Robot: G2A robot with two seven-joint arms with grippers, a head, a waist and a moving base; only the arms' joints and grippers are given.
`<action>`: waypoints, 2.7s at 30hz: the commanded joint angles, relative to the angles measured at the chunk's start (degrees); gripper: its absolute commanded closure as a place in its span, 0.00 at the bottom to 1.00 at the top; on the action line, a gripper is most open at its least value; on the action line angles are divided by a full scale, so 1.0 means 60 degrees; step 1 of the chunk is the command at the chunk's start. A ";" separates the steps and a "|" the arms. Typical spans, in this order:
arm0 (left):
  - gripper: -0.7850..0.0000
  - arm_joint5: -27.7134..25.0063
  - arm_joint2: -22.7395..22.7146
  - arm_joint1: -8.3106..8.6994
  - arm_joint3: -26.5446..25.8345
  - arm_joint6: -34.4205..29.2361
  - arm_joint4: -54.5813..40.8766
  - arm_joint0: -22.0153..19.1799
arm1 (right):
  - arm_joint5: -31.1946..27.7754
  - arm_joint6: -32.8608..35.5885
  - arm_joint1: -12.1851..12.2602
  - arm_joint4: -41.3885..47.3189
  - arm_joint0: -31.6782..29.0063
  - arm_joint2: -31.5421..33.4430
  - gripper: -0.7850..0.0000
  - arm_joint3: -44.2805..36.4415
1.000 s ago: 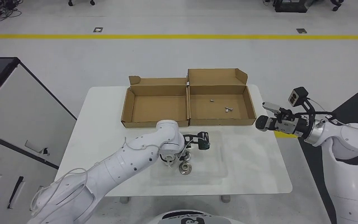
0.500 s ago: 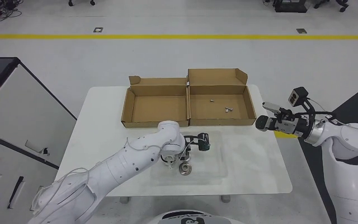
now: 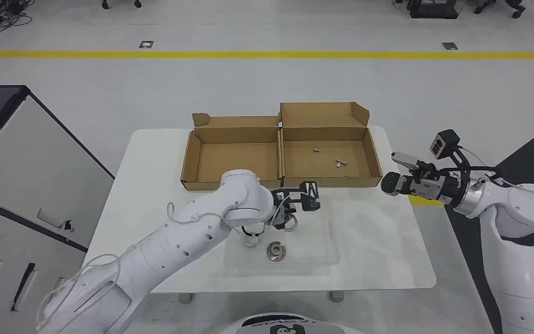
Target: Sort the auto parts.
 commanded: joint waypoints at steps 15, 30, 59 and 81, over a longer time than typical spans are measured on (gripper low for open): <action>1.00 -0.0125 -0.0458 0.0220 -0.0887 -0.0262 -0.0023 0.0261 | 0.0000 0.0000 0.0000 0.0000 0.0000 0.0000 0.00 0.0000; 1.00 -0.0325 -0.3861 0.0840 -0.1059 0.1807 -0.4004 0.1385 | 0.0000 0.0000 0.0000 0.0000 0.0000 0.0000 0.00 0.0000; 1.00 -0.4361 -0.4298 0.1139 -0.0625 0.3736 -1.4105 0.0754 | 0.0000 0.0000 0.0000 0.0000 0.0000 0.0000 0.00 0.0000; 1.00 -0.4361 -0.4102 0.0986 -0.1389 0.4520 -1.5757 0.1020 | 0.0000 0.0000 0.0000 0.0000 0.0000 0.0000 0.00 0.0000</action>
